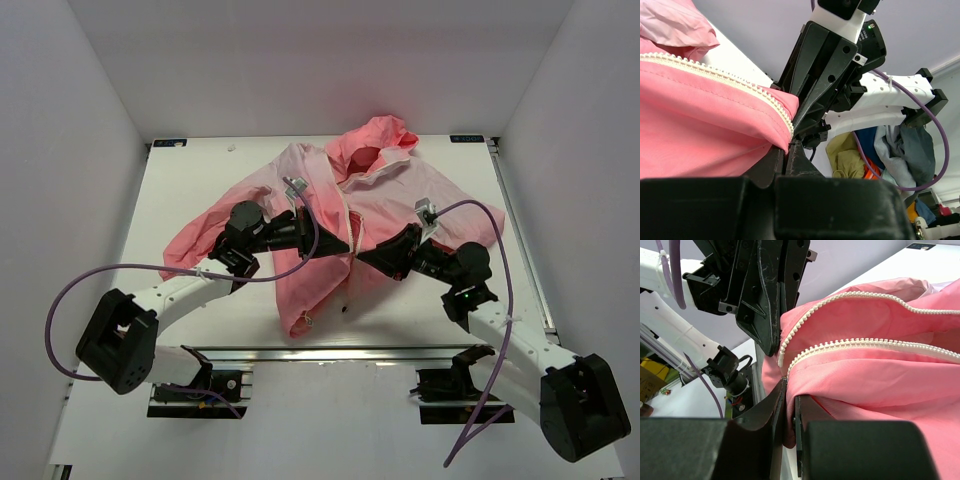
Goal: Zip up the jacket
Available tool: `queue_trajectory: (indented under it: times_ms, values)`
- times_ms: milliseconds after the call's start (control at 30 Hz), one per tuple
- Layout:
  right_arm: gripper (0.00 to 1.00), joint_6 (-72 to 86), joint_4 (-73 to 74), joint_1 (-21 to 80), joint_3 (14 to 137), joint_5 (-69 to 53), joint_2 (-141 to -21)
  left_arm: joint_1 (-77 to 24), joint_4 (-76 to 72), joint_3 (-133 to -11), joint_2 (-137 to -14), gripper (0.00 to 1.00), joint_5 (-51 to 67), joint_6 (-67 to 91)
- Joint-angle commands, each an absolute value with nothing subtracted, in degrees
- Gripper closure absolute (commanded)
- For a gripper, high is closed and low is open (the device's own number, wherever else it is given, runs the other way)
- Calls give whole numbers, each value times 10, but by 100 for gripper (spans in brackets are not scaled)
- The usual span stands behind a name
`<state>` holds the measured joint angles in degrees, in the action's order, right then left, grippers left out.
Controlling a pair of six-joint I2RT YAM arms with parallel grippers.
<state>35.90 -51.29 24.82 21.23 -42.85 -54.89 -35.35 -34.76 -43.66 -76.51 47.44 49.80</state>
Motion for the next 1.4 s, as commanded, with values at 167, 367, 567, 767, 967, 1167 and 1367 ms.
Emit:
queue_trajectory:
  times_ms: [167, 367, 567, 767, 967, 1167, 1367]
  values:
    - [100, 387, -598, 249, 244, -441, -566, -352, -389, -439, -759, 100, 488, 510]
    - [100, 406, -627, 249, 243, -458, -580, -352, -390, -437, -759, 100, 487, 510]
    - [100, 403, -625, 249, 239, -457, -569, -352, -376, -433, -752, 100, 476, 504]
    - [100, 372, -578, 248, 239, -434, -548, -352, -371, -432, -744, 100, 470, 497]
    - [100, 372, -582, 249, 243, -437, -552, -352, -378, -432, -750, 100, 477, 500]
    - [100, 373, -584, 249, 245, -436, -558, -352, -382, -433, -750, 100, 480, 501]
    - [100, 375, -589, 249, 248, -432, -560, -352, -388, -433, -753, 100, 483, 503]
